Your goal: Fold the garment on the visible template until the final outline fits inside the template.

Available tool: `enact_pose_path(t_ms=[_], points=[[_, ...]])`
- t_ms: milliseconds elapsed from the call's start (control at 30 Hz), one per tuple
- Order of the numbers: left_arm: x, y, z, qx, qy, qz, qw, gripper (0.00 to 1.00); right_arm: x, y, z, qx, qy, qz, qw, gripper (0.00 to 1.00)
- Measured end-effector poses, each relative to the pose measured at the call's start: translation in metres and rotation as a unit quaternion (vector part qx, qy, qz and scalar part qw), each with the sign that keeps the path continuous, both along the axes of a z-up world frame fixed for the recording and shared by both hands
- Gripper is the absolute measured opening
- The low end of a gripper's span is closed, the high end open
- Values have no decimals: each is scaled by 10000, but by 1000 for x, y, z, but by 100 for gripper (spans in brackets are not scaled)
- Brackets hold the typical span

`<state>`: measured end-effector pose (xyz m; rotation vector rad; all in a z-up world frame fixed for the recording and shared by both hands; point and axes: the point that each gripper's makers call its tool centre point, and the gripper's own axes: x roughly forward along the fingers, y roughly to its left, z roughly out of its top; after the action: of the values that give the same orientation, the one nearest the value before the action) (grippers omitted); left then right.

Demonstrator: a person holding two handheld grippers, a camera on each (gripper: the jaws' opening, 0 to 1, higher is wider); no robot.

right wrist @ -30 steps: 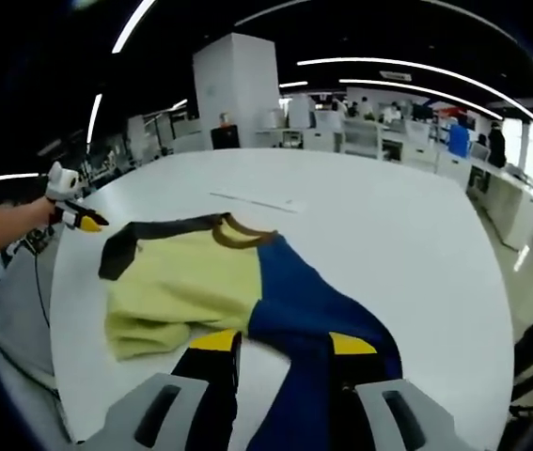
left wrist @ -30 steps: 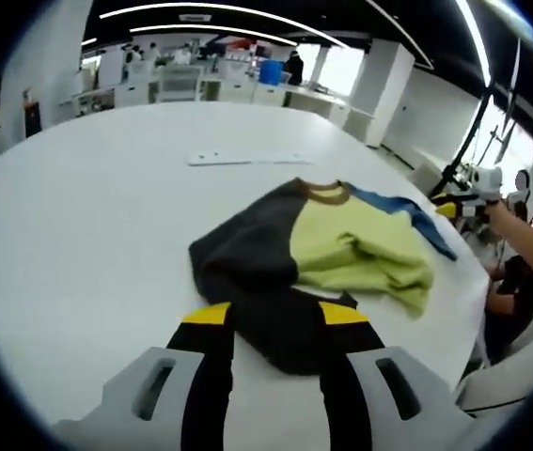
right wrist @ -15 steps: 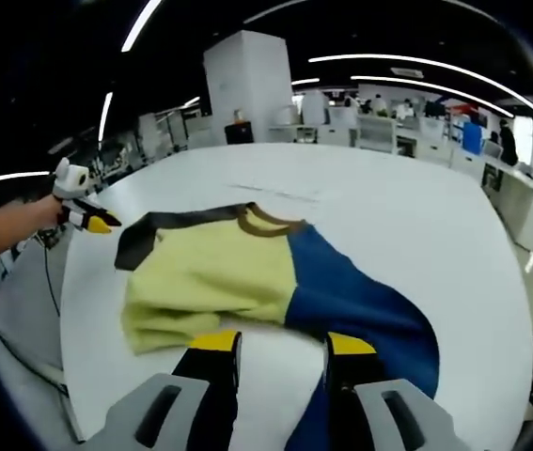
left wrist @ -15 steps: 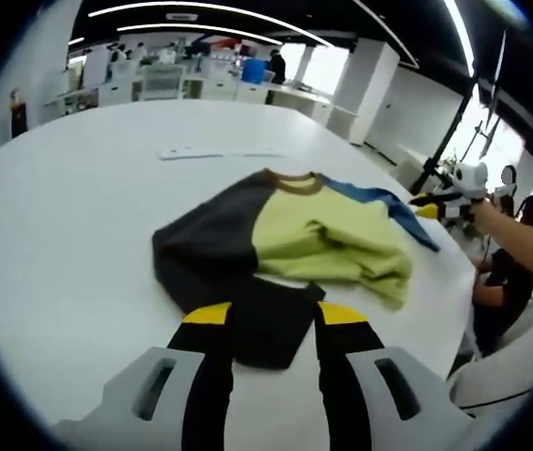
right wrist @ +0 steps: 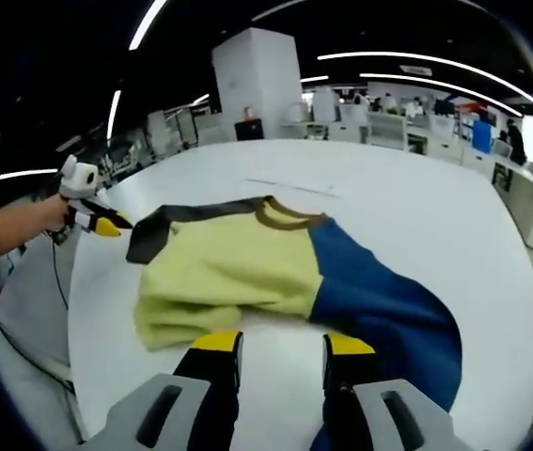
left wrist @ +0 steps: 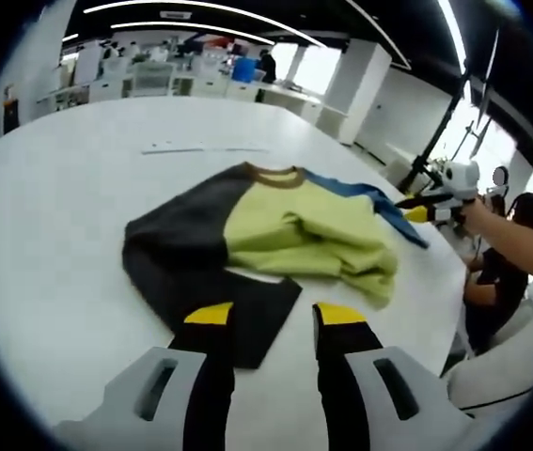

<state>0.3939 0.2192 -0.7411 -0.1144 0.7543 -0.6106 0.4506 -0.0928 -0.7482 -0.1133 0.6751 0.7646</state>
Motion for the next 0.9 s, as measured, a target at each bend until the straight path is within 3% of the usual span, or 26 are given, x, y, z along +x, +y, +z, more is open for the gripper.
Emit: enact_pose_path(t_ms=[900], points=[[-3, -53, -24, -72, 150, -519, 9985, 27, -25, 35, -25, -3, 250, 469, 9986, 28]])
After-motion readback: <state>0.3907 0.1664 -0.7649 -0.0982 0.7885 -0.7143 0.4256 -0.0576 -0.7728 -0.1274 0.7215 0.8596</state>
